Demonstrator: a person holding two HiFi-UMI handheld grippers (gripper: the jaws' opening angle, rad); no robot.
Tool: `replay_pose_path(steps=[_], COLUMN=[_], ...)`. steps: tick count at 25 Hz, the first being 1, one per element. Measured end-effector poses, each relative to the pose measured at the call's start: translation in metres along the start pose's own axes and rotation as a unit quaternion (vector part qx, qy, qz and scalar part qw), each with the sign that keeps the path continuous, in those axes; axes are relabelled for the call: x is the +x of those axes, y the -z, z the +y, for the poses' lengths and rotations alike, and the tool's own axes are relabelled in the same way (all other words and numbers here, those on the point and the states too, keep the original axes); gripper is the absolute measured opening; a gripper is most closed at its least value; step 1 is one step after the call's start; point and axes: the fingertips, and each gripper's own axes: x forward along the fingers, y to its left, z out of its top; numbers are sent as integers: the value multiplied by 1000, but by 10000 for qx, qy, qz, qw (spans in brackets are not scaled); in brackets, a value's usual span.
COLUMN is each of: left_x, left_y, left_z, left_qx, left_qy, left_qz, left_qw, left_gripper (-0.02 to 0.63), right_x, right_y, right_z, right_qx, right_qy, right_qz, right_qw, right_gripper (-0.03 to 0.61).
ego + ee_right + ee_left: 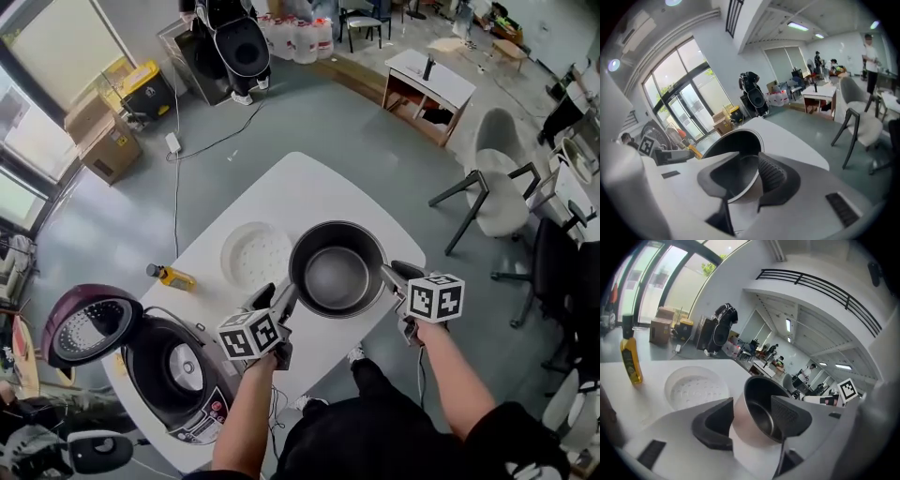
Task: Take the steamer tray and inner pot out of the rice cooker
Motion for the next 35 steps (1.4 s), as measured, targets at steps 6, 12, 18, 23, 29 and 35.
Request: replay_pose_path(steps=[6,12,18,23,29,35], left_x=[-62,-148,-231,-287,-333,-356], left_y=[-67,-119,-147,-146,-136,-127], left_z=[-21,-47,-54,-48,-31,-16], left_qx=[1139,2084,2408,2509,2471,2360], left_qy=[-579,-1317,-1889,-2353,-2808,-3096], left_qz=[-1045,-2221,-2899,-3184,-3366,-3392], left_qw=[9863,9434,9068,8833,8642,8564], left_gripper=[341,348,348,333,230,100], right_x=[-33,-75,-111,-117,-109,-95], right_y=[-70,-110,-134,-133,-123,-112], right_z=[76,171,260,315,357,386], right_qx=[-1524,-2659,-3471,-3667,-3889,-4097], right_qy=[-94,-511,-849,-1258,-1510,-1646], right_qz=[-972,-1729,-2513,-2746,-2872,-2895], right_qw=[9835,9470,8995,8800,8622,8493], right_gripper=[217,310,316,314,220,59])
